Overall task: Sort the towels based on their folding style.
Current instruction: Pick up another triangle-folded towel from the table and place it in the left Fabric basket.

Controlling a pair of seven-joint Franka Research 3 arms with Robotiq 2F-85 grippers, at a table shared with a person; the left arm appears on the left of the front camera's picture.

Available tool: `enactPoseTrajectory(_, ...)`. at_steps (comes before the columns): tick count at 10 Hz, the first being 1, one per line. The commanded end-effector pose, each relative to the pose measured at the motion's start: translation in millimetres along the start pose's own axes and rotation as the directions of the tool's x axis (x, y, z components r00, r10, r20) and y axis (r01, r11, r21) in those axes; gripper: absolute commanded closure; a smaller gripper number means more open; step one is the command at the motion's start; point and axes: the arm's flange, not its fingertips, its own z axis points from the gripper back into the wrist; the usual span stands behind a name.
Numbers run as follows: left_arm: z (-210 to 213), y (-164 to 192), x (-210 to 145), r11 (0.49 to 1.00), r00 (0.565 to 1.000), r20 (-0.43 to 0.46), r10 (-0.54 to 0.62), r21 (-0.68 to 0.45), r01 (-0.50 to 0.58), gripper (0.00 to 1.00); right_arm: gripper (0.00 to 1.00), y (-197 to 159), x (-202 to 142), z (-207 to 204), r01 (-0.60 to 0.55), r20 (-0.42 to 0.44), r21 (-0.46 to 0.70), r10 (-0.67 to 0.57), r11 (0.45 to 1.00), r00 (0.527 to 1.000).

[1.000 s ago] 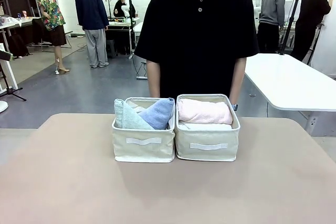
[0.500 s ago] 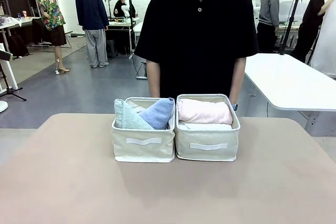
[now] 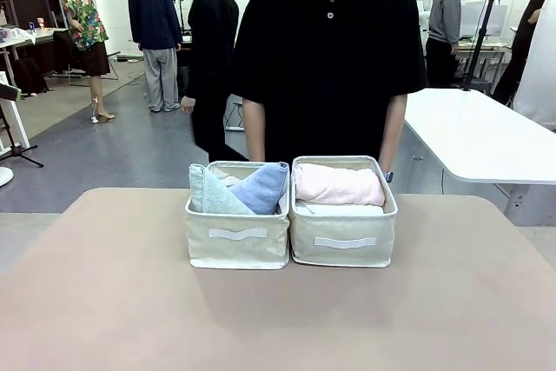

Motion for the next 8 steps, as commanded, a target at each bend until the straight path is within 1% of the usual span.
enactPoseTrajectory(1,0.0,0.4,0.2,1.000,1.000,0.023,-0.018,0.002,0.018,0.00,0.00,0.6,-1.9,0.0,-0.013,0.007,0.011,0.013,1.000,1.000)
enactPoseTrajectory(8,0.0,0.4,0.2,1.000,1.000,0.023,-0.018,0.002,0.018,0.00,0.00,0.6,-1.9,0.0,-0.013,0.007,0.011,0.013,1.000,1.000)
